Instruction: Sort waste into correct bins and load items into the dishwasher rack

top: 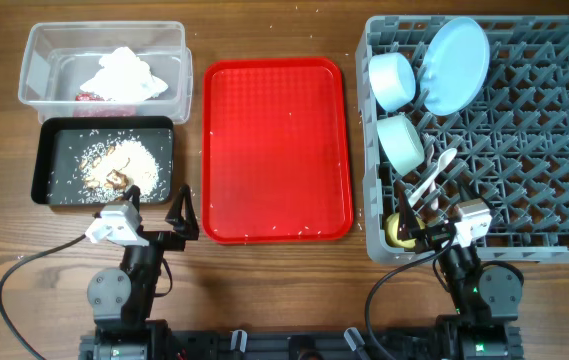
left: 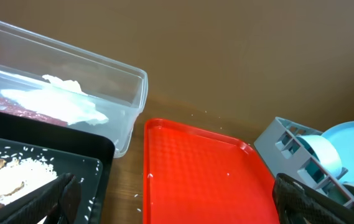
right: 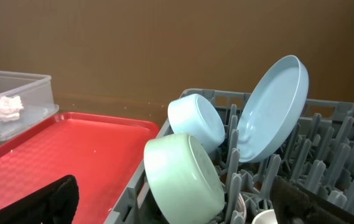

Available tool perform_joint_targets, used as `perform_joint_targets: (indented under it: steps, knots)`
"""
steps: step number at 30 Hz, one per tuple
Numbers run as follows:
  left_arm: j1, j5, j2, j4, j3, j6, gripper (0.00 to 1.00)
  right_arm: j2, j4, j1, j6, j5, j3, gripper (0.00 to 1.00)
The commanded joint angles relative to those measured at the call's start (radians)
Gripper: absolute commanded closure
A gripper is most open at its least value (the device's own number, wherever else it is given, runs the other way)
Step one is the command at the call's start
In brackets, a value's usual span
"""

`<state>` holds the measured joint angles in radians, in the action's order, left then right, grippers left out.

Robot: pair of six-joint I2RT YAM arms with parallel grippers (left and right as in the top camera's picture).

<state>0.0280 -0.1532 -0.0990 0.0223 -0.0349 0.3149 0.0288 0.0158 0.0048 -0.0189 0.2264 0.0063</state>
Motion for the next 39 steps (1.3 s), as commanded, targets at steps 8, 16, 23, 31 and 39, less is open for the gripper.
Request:
perform_joint_targets:
  steps: [8, 16, 23, 31, 39]
  knots:
    - [-0.005, 0.017, 0.096, -0.087, 0.029, -0.023, 0.0, 0.0, 0.002, -0.004, 0.019, -0.013, -0.001, 0.0]
    - [-0.005, 0.016, 0.096, -0.087, 0.029, -0.023, 0.0, 0.0, 0.002, -0.004, 0.019, -0.013, -0.001, 0.0]
    - [-0.005, 0.017, 0.096, -0.087, 0.029, -0.023, 0.0, 0.0, 0.002, -0.004, 0.019, -0.013, -0.001, 0.0]
    - [-0.005, 0.016, 0.096, -0.087, 0.029, -0.023, 0.0, 0.001, 0.002, -0.004, 0.019, -0.013, -0.001, 0.0]
    - [-0.005, 0.017, 0.096, -0.087, 0.029, -0.023, 0.0, 0.001, 0.002, -0.004, 0.019, -0.013, -0.001, 0.0]
